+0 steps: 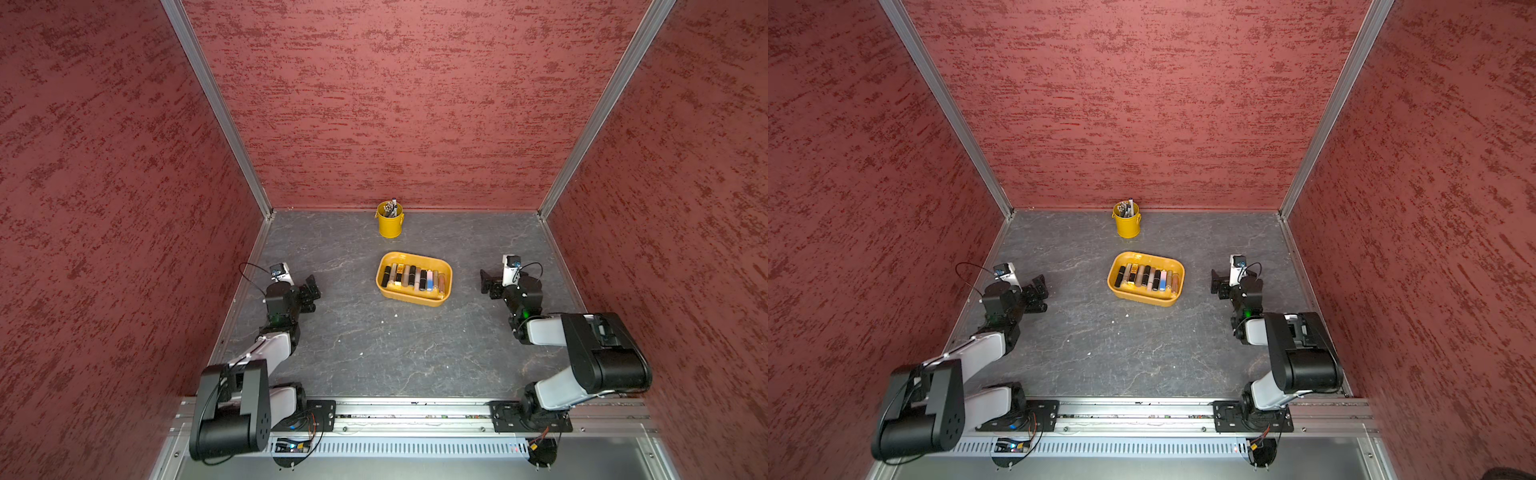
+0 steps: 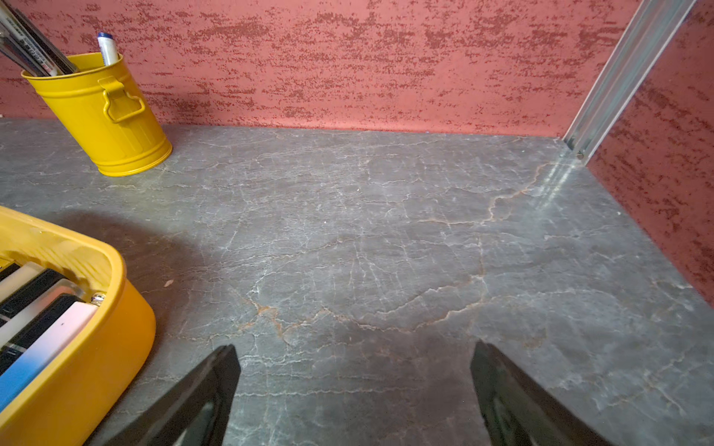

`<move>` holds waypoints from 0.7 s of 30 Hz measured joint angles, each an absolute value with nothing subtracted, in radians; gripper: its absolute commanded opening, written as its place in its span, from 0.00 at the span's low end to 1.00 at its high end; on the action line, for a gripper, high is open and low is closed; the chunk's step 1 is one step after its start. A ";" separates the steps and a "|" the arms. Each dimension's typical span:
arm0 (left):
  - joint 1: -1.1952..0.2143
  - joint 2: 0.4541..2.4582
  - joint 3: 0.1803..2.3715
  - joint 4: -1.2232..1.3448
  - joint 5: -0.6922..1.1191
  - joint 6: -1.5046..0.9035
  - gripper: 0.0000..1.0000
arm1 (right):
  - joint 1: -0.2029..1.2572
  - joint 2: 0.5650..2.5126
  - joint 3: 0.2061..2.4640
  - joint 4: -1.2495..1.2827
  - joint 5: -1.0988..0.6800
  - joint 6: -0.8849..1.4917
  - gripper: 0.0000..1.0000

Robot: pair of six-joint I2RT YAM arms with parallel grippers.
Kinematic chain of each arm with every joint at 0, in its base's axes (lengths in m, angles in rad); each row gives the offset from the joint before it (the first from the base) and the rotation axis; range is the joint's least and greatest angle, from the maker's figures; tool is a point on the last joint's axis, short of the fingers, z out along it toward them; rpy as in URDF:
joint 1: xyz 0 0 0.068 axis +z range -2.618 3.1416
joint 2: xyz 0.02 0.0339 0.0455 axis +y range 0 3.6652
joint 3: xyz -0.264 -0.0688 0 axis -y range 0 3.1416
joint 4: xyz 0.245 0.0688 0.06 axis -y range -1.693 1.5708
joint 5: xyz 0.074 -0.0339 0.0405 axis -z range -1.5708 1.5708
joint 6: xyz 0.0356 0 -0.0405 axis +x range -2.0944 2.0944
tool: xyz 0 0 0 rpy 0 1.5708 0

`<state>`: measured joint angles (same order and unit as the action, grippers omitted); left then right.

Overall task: Put the lipstick into the storage box
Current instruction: Reset both arms

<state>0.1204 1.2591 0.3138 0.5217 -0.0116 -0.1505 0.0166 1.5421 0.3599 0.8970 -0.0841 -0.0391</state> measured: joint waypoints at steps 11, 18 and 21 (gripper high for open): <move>0.060 1.514 0.341 0.853 0.055 -0.037 1.00 | 0.016 1.542 0.360 0.897 -0.086 -0.039 0.99; 0.046 1.535 0.373 0.860 0.078 -0.010 1.00 | 0.016 1.542 0.360 0.897 -0.086 -0.039 0.99; 0.046 1.535 0.374 0.864 0.081 -0.009 1.00 | 0.016 1.542 0.360 0.897 -0.086 -0.039 0.99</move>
<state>0.0456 1.5349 0.3737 0.8639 0.0814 -0.0093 0.0158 1.5421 0.3599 0.8970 -0.0856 -0.0391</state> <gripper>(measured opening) 0.996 0.987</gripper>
